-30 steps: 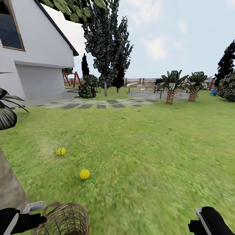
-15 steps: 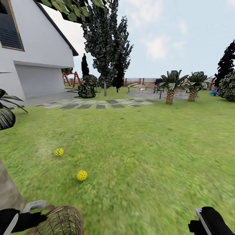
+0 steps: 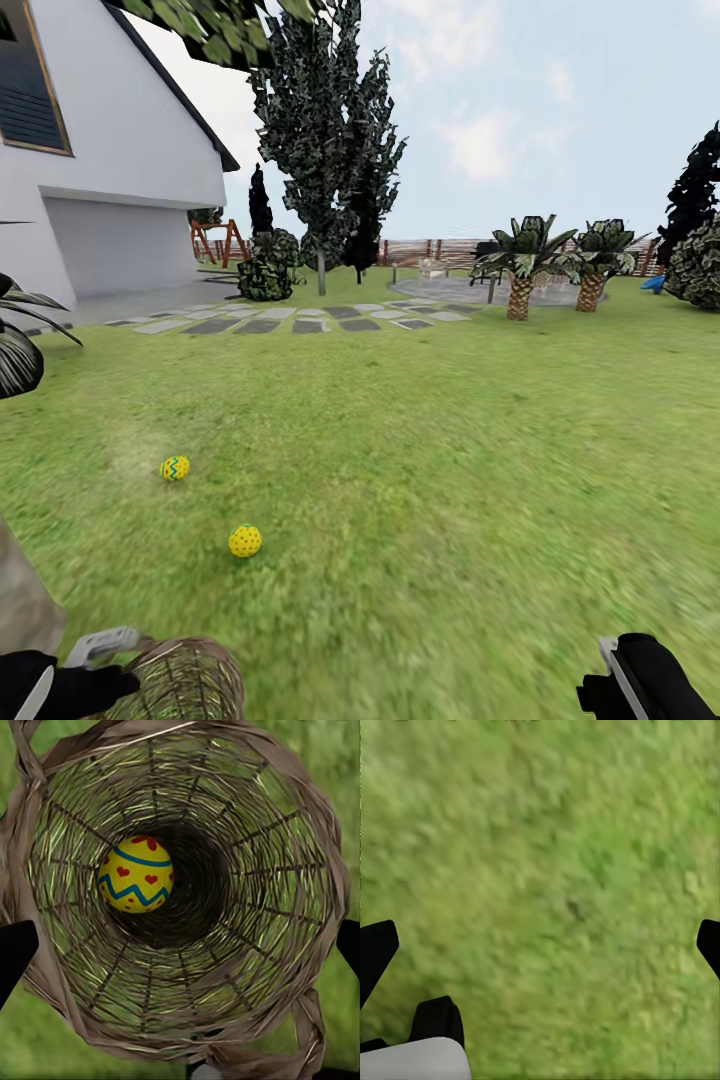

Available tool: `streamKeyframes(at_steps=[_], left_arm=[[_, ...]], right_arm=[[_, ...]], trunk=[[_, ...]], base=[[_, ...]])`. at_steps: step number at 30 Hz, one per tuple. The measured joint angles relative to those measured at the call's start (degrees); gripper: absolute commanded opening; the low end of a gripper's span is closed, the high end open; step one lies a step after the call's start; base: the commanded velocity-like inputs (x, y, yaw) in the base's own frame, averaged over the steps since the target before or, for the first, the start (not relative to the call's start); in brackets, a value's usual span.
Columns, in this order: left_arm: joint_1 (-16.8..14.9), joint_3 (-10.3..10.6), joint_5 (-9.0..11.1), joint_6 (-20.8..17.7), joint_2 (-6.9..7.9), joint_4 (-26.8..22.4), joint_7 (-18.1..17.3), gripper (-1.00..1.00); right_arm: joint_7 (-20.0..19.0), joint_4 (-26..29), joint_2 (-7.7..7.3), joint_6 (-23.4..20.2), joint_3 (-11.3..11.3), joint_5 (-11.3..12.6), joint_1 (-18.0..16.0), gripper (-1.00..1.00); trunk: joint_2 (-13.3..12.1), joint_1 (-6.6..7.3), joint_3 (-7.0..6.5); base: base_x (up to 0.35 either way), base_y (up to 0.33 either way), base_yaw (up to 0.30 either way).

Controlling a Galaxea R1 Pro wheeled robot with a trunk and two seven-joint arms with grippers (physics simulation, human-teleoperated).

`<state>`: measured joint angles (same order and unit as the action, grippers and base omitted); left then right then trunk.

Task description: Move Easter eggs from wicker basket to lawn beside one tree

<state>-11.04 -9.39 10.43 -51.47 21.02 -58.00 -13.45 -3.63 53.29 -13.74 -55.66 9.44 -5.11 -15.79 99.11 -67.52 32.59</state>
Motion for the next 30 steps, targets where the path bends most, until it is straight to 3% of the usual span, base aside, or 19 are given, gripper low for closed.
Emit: streamKeyframes(at_steps=[14,21,30], left_arm=[[0.0,0.0,-0.2,0.6,0.08,0.4,0.2,1.00],[0.0,0.0,-0.4,0.3,0.42,3.8,0.2,1.00],[0.0,-0.4,-0.4,0.4,0.83,4.4,0.2,1.00]], right_arm=[[0.0,0.0,-0.14,-0.1,0.0,0.0,0.0,1.00],[0.0,0.2,-0.16,-0.2,0.0,0.1,0.0,1.00],[0.0,0.3,-0.16,-0.2,0.0,0.1,0.0,1.00]], trunk=[[0.0,-0.01,0.00],[0.0,-0.01,0.00],[0.0,-0.01,0.00]], base=[[0.065,0.000,0.000],[0.000,0.000,0.000],[0.000,0.000,0.000]])
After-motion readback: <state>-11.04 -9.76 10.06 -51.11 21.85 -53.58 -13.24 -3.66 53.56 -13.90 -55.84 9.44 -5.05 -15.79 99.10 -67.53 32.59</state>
